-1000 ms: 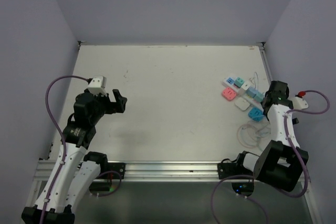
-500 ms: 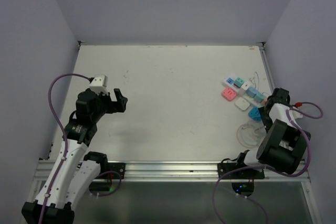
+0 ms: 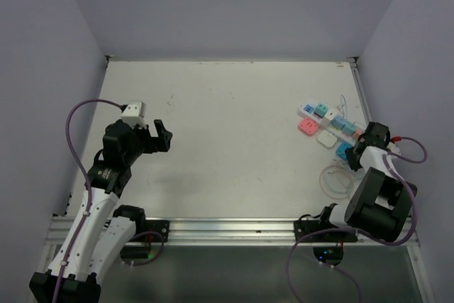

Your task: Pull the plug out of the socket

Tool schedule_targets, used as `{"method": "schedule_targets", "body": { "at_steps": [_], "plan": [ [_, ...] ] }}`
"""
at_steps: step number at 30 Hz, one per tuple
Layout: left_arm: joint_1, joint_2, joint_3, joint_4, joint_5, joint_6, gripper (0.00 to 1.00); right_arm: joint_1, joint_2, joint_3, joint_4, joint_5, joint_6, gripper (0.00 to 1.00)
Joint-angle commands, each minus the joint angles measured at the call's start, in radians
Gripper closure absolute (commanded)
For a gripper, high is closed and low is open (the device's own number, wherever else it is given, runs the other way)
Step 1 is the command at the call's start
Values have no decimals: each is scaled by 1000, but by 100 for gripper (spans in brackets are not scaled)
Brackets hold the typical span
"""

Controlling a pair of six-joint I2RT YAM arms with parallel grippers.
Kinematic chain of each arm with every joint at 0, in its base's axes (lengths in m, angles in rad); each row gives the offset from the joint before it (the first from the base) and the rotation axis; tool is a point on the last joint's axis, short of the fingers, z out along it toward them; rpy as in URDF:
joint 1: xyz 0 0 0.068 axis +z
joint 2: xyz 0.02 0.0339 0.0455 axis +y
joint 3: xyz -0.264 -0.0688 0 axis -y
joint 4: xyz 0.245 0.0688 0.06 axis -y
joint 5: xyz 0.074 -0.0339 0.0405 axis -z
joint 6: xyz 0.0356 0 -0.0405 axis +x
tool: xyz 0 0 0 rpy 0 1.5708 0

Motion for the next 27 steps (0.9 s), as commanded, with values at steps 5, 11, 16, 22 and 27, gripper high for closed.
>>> {"method": "schedule_targets", "body": {
  "at_steps": [5,11,16,22,27],
  "plan": [
    [13,-1,18,44,-4,0,0,141,-13,-34,-95,-18,-49,83],
    [15,-4,18,42,-9,0,0,290,22,-33,-80,-9,-26,90],
    [18,-4,16,41,-12,-2,0,478,53,-14,-72,9,9,93],
    [21,-2,18,41,-15,-2,0,733,104,53,-92,60,46,93],
    [26,-2,18,38,-19,-5,0,972,171,113,-98,97,81,89]
  ]
}}
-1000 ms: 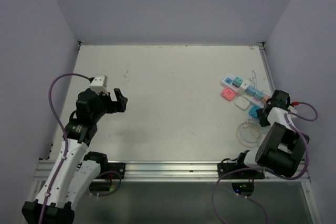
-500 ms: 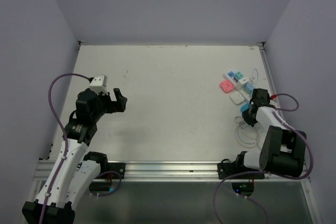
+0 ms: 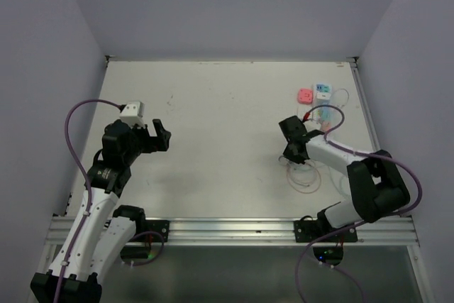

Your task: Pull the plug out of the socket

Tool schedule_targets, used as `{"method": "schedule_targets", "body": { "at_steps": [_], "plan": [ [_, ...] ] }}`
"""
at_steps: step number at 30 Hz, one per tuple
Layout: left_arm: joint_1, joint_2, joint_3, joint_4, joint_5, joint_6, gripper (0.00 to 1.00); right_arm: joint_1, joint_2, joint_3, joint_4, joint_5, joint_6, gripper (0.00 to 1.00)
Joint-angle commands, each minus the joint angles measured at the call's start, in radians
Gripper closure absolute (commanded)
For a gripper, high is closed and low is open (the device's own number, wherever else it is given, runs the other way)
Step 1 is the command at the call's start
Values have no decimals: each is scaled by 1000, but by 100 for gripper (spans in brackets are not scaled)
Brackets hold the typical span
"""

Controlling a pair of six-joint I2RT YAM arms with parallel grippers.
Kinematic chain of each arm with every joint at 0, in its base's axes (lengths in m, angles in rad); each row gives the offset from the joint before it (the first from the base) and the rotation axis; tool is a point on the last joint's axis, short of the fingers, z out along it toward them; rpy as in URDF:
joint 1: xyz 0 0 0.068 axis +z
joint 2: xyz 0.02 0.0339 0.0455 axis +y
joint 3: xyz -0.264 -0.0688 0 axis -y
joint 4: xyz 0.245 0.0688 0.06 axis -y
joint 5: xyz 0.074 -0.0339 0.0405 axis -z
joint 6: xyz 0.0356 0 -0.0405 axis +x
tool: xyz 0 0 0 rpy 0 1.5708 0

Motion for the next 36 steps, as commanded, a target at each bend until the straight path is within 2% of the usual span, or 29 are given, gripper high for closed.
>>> {"method": "schedule_targets", "body": {
  "at_steps": [1,6,10,13,14,17,18,20,22,25,31,34,36],
  "plan": [
    [12,-3,18,36,-19,-3,0,179,60,55,-2,-83,72,88],
    [12,-1,18,35,-24,-4,0,404,122,130,-51,-43,101,85],
    [14,2,16,33,-25,-4,0,514,110,162,-88,-17,101,80],
    [14,6,16,33,-25,-6,0,540,85,176,-123,3,79,65],
    [14,9,18,35,-25,-4,0,540,56,178,-131,11,72,55],
    [14,16,18,35,-24,-4,0,540,-13,188,-160,61,59,40],
    [14,17,16,35,-24,-4,0,540,-31,195,-174,72,52,28],
    [14,20,18,35,-24,-4,0,540,-64,221,-192,110,46,14],
    [14,22,18,35,-22,-4,0,540,-128,251,-226,146,46,5],
    [14,23,18,35,-24,-4,0,540,-165,294,-252,189,49,2],
    [14,22,18,33,-22,-4,0,522,-219,360,-384,411,77,1],
    [14,22,18,33,-22,-4,0,464,-237,347,-408,445,88,1],
    [15,22,18,33,-22,-6,0,373,-248,316,-395,416,83,1]
  ]
}}
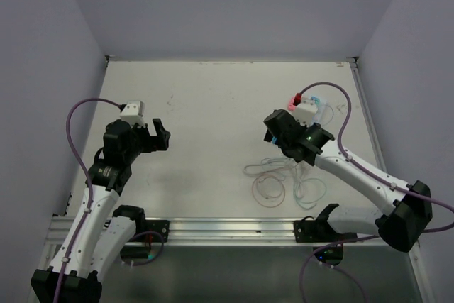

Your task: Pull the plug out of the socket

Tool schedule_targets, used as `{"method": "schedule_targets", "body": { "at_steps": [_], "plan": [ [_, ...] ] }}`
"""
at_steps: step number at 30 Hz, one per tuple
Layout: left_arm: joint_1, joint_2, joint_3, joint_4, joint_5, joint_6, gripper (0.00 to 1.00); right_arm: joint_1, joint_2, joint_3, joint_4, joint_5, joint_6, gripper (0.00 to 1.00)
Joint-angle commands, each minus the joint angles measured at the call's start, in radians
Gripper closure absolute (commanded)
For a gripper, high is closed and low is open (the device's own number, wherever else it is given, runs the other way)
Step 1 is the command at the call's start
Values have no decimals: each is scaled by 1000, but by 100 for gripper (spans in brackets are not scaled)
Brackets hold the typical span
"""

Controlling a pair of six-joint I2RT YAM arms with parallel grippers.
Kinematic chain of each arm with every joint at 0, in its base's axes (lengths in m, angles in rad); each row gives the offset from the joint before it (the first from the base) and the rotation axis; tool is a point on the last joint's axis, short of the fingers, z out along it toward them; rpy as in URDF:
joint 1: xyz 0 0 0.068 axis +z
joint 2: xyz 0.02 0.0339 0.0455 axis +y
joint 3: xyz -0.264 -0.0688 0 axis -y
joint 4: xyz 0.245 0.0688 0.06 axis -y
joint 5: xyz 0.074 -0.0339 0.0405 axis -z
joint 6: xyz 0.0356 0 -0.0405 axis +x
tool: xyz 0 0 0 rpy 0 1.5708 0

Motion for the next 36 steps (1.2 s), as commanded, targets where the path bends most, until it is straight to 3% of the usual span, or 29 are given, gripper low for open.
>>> {"method": "schedule_targets", "body": {
  "at_steps": [1,5,11,22,36],
  "plan": [
    [8,-3,18,34,-3,-5,0,-107,-40,-33,-28,58,5,1],
    [10,-3,16,34,-3,-5,1,-231,-63,-111,90,-4,-42,1],
    [10,-3,16,32,-2,-7,0,-310,-36,-184,214,-70,-88,1],
    [8,-6,16,29,-8,-9,0,-379,62,-335,453,-228,-123,1],
    [10,-1,16,32,-5,-10,1,-384,81,-443,585,-242,-190,1]
  ]
}}
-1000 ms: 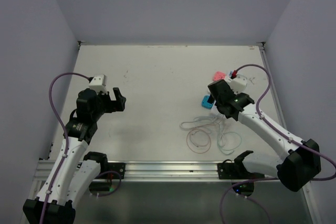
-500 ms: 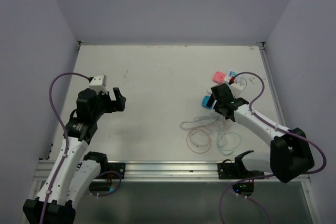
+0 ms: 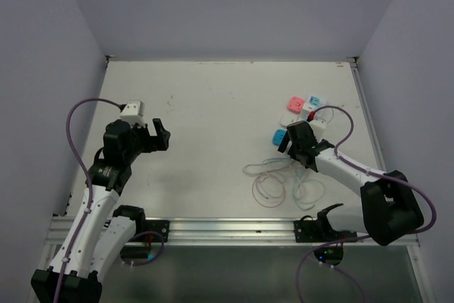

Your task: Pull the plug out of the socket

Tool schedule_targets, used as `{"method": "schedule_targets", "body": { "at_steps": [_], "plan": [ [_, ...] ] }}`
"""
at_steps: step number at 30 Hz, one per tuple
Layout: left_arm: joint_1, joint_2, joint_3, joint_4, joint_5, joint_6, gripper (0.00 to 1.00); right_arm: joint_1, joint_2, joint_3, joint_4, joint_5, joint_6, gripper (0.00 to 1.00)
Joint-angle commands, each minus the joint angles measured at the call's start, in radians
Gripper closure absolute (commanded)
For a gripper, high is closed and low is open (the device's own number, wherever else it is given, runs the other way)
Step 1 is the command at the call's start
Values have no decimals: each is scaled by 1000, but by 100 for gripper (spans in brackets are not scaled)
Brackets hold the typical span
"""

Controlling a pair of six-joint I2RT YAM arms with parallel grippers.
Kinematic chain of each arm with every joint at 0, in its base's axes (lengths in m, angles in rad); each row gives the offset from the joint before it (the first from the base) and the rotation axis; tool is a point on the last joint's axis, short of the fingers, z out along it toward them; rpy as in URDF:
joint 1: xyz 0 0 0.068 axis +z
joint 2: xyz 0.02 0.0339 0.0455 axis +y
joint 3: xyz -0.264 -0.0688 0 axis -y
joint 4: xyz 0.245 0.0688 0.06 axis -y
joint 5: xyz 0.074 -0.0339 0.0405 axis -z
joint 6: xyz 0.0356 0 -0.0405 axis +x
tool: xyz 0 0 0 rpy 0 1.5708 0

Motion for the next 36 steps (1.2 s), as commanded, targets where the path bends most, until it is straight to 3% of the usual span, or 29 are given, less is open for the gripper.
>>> {"method": "schedule_targets", "body": {
  "at_steps": [1,12,15,18,22,25,31,36],
  "plan": [
    [9,-1,18,33,-5,-10,1,-2,26,6,66,9,-32,1],
    [9,3,16,33,1,-10,0,-2,82,-1,59,-4,-43,3],
    [9,7,12,36,12,-20,0,-2,79,-6,76,-23,-63,16],
    [9,7,6,33,18,-51,0,0,59,-15,117,-98,-132,35],
    [9,2,-14,45,68,-121,0,3,30,-21,160,-233,-253,68],
    [6,5,-43,83,118,-199,0,20,-7,-36,198,-329,-299,83],
    [-33,66,-112,177,202,-367,1,116,-30,-40,274,-446,-289,100],
    [-132,149,-169,333,213,-516,1,194,37,-43,395,-484,-207,100]
  ]
}}
